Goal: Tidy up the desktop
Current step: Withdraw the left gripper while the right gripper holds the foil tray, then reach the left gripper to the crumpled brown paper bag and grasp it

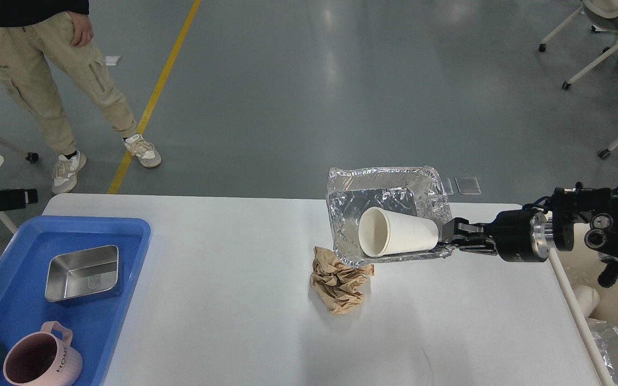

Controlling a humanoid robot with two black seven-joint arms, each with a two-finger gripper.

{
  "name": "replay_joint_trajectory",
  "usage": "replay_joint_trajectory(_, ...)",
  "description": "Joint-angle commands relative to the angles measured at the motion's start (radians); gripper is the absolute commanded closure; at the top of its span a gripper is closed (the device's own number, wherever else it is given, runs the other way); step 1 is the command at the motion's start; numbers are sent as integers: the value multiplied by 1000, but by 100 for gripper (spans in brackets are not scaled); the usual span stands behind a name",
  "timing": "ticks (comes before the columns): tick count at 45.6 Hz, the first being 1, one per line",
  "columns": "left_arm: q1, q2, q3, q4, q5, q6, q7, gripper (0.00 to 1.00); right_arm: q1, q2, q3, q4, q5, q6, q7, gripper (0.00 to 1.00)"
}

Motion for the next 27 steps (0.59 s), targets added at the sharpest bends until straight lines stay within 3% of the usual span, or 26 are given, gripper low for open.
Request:
replay_joint_trajectory(1, -211, -84, 166, -2, 100, -73, -1, 3, 1, -1, 0, 9, 0, 0, 2, 100)
replay_joint_trajectory(15, -735, -305, 793, 10, 117, -68, 1, 3, 9, -7, 0, 16, 0, 0, 2, 100)
replay_joint_trajectory(20, -817, -421, 927, 38, 169, -65, -1, 3, 9, -13, 0, 18, 0, 0, 2, 100)
replay_joint_trajectory(27, -822, -599, 998, 134, 286, -47, -1, 3, 9, -27, 2, 24, 0, 2, 3, 100)
